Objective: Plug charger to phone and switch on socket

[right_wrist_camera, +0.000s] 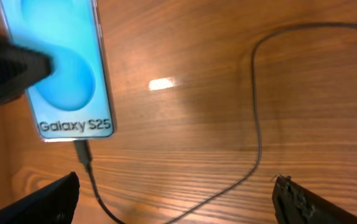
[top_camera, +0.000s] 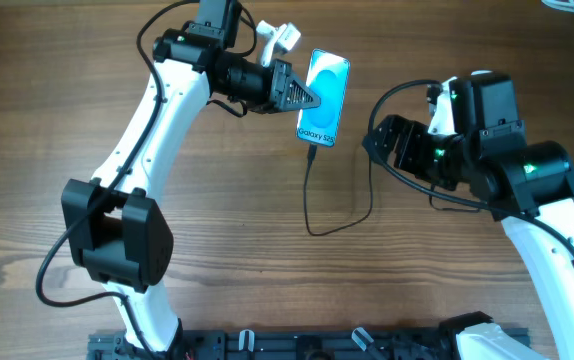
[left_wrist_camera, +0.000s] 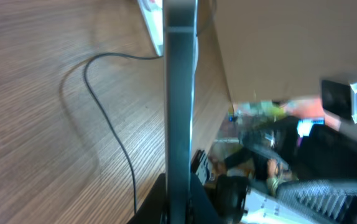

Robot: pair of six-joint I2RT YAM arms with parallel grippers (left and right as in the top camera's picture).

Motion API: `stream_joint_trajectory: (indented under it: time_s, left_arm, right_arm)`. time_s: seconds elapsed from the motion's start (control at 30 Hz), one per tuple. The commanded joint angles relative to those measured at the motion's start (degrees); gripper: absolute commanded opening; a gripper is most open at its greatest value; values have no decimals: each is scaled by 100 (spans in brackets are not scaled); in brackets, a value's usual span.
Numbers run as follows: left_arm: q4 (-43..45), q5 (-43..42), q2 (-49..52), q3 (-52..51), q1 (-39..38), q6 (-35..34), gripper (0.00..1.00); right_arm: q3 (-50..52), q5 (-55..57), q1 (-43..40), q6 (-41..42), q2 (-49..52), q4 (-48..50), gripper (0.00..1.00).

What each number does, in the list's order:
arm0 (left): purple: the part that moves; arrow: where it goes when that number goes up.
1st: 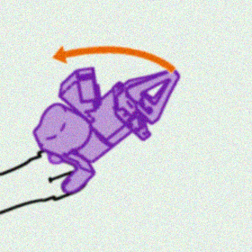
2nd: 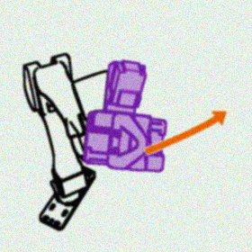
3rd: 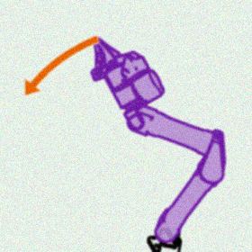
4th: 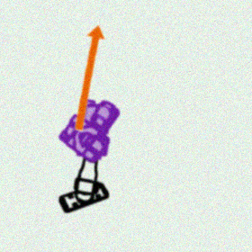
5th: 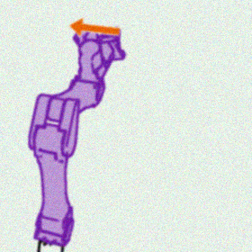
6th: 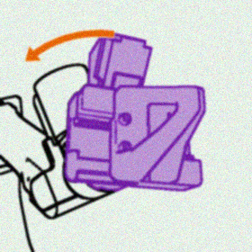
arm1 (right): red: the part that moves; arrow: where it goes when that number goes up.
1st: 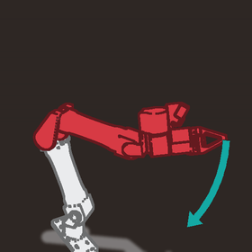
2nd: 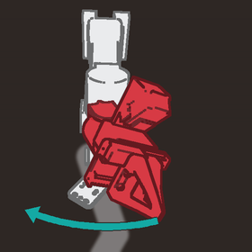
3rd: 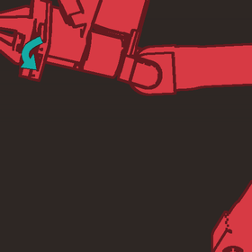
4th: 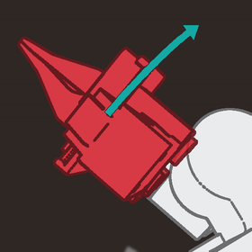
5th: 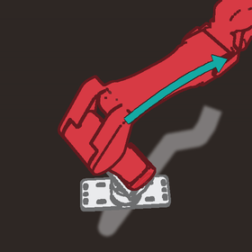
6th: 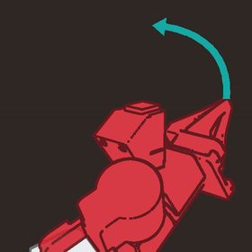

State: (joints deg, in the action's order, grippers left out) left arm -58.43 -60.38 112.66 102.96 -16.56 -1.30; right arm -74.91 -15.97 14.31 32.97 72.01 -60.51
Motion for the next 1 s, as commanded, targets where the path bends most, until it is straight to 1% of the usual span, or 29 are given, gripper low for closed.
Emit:
stream_joint_trajectory:
  time_s: [0.0,0.2,0.37,0.4,0.47,0.53,0.57,0.63,0.73,0.83,0.9,0.97]
  left_arm:
    - [-59,-1169,-219,-4,-101,1279,4]
    - [175,-1998,-219,-4,-120,1611,4]
    - [245,-1958,-219,-7,-133,1591,4]
    - [247,-1663,-219,-4,-133,1364,4]
    - [247,-761,-219,-4,-136,549,4]
    - [256,22,-208,-4,-173,-98,4]
    - [258,660,-164,-7,-214,-671,4]
    - [310,1189,-7,-7,-275,-1322,4]
    - [404,1257,404,-7,-382,-1425,4]
    - [564,1528,791,-7,-380,-1790,4]
    - [684,1604,1012,-7,-380,-1810,4]
    - [704,1917,1172,-7,-385,-1808,4]
  right_arm:
    - [-92,621,-20,22,-11,-122,100]
    - [-81,743,-20,0,-11,-122,100]
    - [-76,892,-20,2,-11,-129,100]
    - [-72,887,-17,2,-11,-140,100]
    - [-72,887,-17,13,-11,-195,100]
    - [-72,863,-17,26,-11,-192,100]
    - [-72,848,-17,46,-11,-192,100]
    - [-72,844,-17,70,-11,-192,100]
    - [-72,824,-15,68,-11,-278,100]
    - [-72,826,-13,59,-11,-348,100]
    - [-72,824,-13,61,-11,-350,100]
    - [-70,824,-13,61,-11,-354,100]
